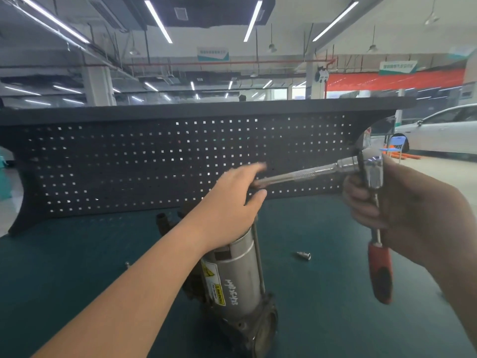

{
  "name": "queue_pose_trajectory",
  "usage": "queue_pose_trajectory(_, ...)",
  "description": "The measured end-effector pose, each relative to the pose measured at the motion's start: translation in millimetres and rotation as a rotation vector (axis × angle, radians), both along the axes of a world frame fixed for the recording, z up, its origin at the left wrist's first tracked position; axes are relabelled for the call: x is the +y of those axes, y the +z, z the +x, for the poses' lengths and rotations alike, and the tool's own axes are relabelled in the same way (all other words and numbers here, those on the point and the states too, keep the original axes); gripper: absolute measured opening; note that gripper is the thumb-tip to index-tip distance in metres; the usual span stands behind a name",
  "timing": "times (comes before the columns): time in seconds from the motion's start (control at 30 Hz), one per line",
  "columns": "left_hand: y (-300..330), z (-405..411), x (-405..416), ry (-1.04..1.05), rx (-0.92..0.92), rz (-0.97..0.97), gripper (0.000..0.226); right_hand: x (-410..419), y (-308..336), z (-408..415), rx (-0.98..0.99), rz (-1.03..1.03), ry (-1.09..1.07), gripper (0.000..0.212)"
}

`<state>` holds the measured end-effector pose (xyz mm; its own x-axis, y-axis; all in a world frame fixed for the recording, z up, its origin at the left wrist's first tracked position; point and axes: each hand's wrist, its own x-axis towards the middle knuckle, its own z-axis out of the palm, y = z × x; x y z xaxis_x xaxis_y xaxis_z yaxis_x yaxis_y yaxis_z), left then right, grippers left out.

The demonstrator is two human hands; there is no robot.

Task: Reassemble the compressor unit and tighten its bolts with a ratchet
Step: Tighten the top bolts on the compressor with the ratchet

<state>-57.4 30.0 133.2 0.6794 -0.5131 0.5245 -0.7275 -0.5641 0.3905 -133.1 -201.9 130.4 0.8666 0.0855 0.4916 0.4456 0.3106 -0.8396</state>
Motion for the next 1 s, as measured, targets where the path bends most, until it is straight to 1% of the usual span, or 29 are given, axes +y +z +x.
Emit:
queue_pose_trajectory(0.03,0.8,-1.2,-1.5,-0.001,-0.019,-0.006,0.012,-0.5,-0.3,-6.2,0.003,-0.014,-0.013,0.032)
queue_pose_trajectory(0.1,-0.8,-0.4,-3.3,-0.014,-0.032,-0.018,0.032,-0.6,-1.4,-15.1,0.006,-0.028,-0.047,0.036)
queue_pose_trajectory(0.13,-0.8,-0.5,-3.6,-0.021,-0.024,-0.008,0.036,-0.9,-1.9,-18.5,0.008,-0.027,-0.064,0.037)
queue_pose_trajectory(0.23,0.3,-1.1,-4.4,-0.027,-0.039,0.026,0.039,-1.0,-2.7,-24.1,0.041,-0.034,-0.138,0.038)
queue_pose_trajectory(0.3,0.7,-0.1,-4.8,-0.015,-0.031,0.036,0.039,-0.4,-2.4,-26.0,0.046,-0.029,-0.149,0.036)
queue_pose_trajectory(0.33,1.2,-0.6,-4.7,-0.009,-0.021,0.037,0.038,-1.8,-2.1,-26.5,0.042,0.015,-0.1,0.035)
queue_pose_trajectory(0.4,2.1,1.0,-3.4,-0.001,-0.004,0.022,0.037,-11.2,3.2,-27.4,0.045,0.226,0.085,0.036)
queue_pose_trajectory(0.43,2.5,2.2,-2.8,0.008,-0.001,0.017,0.036,-18.9,8.4,-28.3,0.028,0.313,0.119,0.038)
queue_pose_trajectory(0.47,3.5,2.2,-2.7,0.022,0.004,0.016,0.036,-27.4,13.7,-29.0,0.0,0.342,0.065,0.04)
queue_pose_trajectory(0.57,4.4,2.6,-5.2,0.034,0.013,-0.001,0.037,-33.6,19.3,-24.3,-0.073,0.265,-0.215,0.036)
queue_pose_trajectory(0.7,3.5,-3.0,-7.7,0.025,0.026,0.003,0.037,7.1,-18.5,0.9,-0.187,0.26,-0.514,0.022)
queue_pose_trajectory(0.73,3.7,-5.0,-7.4,0.027,0.029,-0.003,0.036,19.7,-28.9,7.3,-0.216,0.249,-0.549,0.013)
queue_pose_trajectory(0.77,3.6,-6.0,-7.0,0.031,0.029,-0.007,0.035,31.5,-35.7,13.3,-0.237,0.249,-0.574,0.01)
queue_pose_trajectory(0.83,3.6,-7.2,-7.1,0.042,0.03,-0.004,0.034,49.3,-42.5,26.0,-0.263,0.257,-0.581,0.021)
queue_pose_trajectory(0.87,3.5,-7.4,-7.5,0.047,0.03,0.002,0.033,57.7,-41.8,32.0,-0.28,0.266,-0.564,0.022)
queue_pose_trajectory(0.93,3.2,-6.5,-8.3,0.051,0.023,0.017,0.032,72.0,-35.2,41.6,-0.325,0.272,-0.532,0.019)
queue_pose_trajectory(1.0,3.4,-5.3,-8.1,0.059,0.019,0.01,0.028,80.6,-24.1,49.5,-0.358,0.29,-0.581,0.011)
